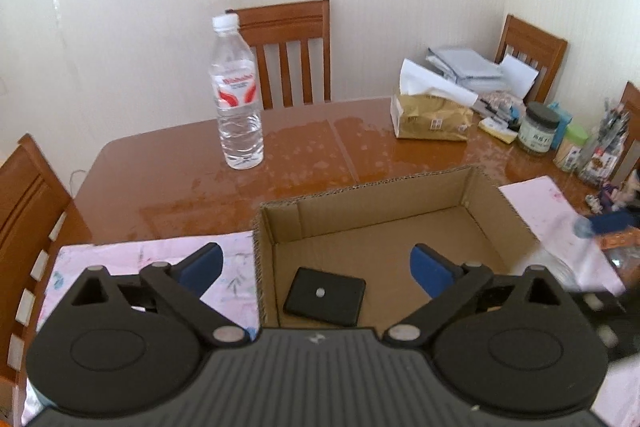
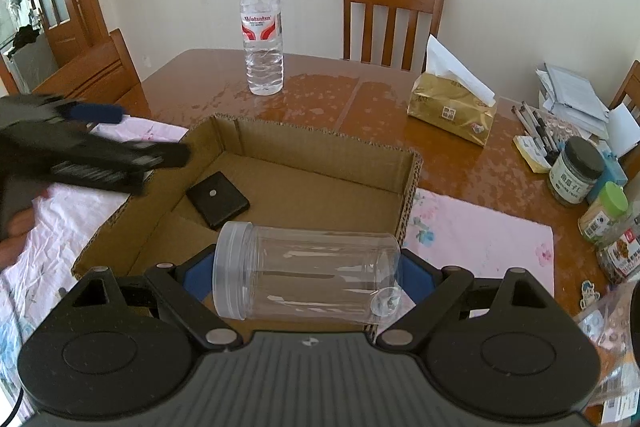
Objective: Organize rigid objects
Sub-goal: 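Lower the clear jar into the box and open the right gripper while left withdraws, then grasp the black paddle with the left gripper while right grasps the gold capsule bottle, then lift the black paddle and capsule bottle and carry both toward the box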
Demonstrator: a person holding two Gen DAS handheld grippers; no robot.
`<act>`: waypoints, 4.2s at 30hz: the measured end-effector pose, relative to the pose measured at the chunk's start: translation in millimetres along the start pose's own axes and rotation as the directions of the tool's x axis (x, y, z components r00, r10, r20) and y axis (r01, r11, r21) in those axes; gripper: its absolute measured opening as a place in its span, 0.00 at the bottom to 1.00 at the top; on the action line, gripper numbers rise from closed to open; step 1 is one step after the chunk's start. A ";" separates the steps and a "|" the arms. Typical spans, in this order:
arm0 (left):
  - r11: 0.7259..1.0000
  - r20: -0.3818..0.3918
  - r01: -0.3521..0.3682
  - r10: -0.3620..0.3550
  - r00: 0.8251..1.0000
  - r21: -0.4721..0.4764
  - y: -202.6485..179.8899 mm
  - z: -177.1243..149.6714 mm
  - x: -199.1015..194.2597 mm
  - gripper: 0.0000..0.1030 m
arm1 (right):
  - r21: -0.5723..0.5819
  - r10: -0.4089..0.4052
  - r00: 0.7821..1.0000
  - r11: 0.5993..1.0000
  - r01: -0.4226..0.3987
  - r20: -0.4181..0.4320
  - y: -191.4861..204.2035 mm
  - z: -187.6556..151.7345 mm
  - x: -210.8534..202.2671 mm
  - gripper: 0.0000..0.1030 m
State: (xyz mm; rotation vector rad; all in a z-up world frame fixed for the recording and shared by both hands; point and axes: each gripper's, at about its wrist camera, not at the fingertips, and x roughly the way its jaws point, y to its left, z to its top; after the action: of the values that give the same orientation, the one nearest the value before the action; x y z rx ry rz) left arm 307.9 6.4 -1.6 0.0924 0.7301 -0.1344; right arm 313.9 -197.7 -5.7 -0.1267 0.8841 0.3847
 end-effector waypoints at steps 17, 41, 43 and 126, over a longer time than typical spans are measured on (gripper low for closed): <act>0.984 -0.079 -0.141 0.133 0.988 -0.111 40.2 -93.1 -67.4 0.98 | -0.072 -0.082 0.996 0.994 0.084 0.031 25.1 33.3 20.2 1.00; 0.974 -0.187 -0.168 0.138 0.973 -0.154 53.7 -173.3 -78.0 0.98 | 0.198 -0.128 0.974 0.966 0.165 -0.189 56.7 -118.1 -24.4 1.00; 0.979 -0.202 -0.130 0.096 0.975 -0.158 52.2 -178.3 -78.6 0.98 | 0.187 -0.126 0.972 0.969 0.163 -0.198 63.2 -119.7 -22.6 1.00; 0.957 -0.274 -0.193 0.130 0.953 -0.218 36.7 -218.4 -58.4 0.99 | 0.108 -0.124 0.956 0.982 0.157 -0.267 33.3 -158.3 0.2 1.00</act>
State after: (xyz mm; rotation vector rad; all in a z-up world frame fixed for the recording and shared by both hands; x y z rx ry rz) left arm 126.8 76.4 -123.1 -0.0652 0.9892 0.1284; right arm 186.1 -208.8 -104.2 -0.1225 1.1491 0.1786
